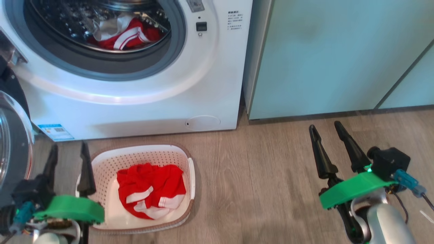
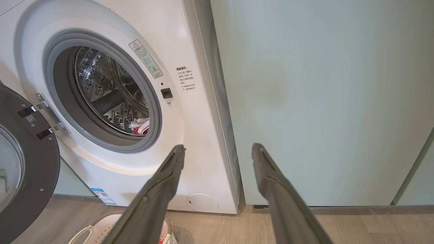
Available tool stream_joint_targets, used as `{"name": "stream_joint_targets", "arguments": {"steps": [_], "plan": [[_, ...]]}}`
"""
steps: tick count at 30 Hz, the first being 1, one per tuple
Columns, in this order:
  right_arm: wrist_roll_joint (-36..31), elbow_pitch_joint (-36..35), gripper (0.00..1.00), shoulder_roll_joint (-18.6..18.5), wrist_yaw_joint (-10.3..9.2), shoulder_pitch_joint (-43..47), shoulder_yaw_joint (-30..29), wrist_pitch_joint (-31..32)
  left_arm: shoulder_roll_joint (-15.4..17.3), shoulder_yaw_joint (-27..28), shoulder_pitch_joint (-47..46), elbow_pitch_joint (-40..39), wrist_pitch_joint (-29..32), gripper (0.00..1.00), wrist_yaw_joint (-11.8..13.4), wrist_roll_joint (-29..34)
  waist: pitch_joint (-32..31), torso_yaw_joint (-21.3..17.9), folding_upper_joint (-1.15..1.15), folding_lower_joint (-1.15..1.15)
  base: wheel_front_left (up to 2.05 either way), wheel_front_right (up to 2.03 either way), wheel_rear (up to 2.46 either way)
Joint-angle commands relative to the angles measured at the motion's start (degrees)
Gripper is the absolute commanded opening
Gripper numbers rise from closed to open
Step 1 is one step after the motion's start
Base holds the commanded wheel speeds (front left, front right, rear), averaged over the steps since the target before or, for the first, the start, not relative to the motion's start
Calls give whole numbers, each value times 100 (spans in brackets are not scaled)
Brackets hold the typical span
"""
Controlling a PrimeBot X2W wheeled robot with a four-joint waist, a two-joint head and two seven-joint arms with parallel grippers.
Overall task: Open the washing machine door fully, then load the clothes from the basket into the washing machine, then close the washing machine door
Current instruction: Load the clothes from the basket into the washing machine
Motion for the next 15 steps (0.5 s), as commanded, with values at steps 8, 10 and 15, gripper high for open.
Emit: {"name": "stream_joint_targets", "arguments": {"steps": [8, 10, 15], "plan": [[-14, -360, 100, 0, 0, 177, 43, 113, 125, 2, 180, -341, 139, 100, -58, 7, -279, -4, -1, 1, 0, 0, 0], [-11, -401, 100, 0, 0, 237, 21, 137, 110, -41, 232, -368, 156, 100, -72, -4, -321, 10, -1, 1, 0, 0, 0], [8, -501, 100, 0, 0, 354, -19, 196, 127, -140, 329, -412, 170, 100, -105, 20, -403, 32, -1, 1, 0, 0, 0]]}}
